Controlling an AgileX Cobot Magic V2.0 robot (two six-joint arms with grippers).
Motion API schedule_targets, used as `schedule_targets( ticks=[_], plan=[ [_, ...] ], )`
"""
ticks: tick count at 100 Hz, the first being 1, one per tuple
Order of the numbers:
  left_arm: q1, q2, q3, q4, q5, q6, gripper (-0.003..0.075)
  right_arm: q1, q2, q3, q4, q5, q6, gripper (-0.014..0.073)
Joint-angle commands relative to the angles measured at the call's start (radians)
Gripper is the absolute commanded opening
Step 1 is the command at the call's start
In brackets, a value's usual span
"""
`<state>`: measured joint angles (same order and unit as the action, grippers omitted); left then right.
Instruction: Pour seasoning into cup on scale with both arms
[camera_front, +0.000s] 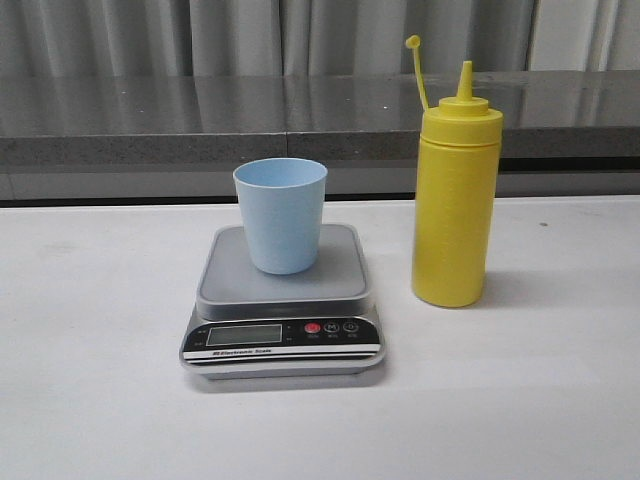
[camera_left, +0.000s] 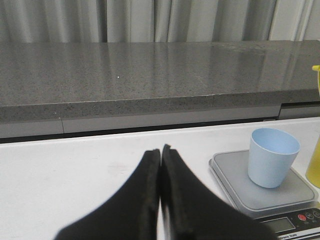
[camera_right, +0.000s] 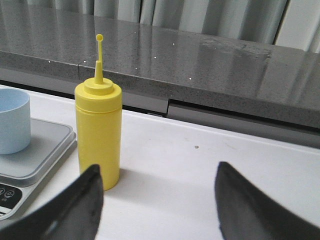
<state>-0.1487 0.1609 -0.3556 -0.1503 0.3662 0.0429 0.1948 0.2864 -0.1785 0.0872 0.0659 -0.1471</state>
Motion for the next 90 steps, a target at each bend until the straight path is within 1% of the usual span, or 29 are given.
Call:
schedule_targets(
  ticks=[1,5,10,20,90],
  plan=[
    [-0.001,0.010,-0.027,-0.003,-0.080,-0.003,-0.0018,-0.007,0.005,-0.035,-0.009,-0.066,-0.014,0.0252],
    [-0.001,0.010,-0.027,-0.003,-0.080,-0.003,-0.0018,-0.007,0.005,-0.035,-0.009,-0.066,-0.013,0.0177],
    [-0.001,0.010,-0.027,-0.003,-0.080,-0.003,-0.0018,-0.007,0.005,-0.035,-0.009,-0.066,-0.013,0.0059],
    [-0.001,0.010,-0.027,-0.003,-0.080,-0.003,-0.0018,-0.007,0.005,-0.035,-0.008,-0.066,-0.013,-0.0124],
    [-0.001,0.010,-0.027,-0.003,-0.080,-0.003,-0.0018,-0.007,0.005,-0.032,-0.008,-0.066,-0.012,-0.0120]
  ],
)
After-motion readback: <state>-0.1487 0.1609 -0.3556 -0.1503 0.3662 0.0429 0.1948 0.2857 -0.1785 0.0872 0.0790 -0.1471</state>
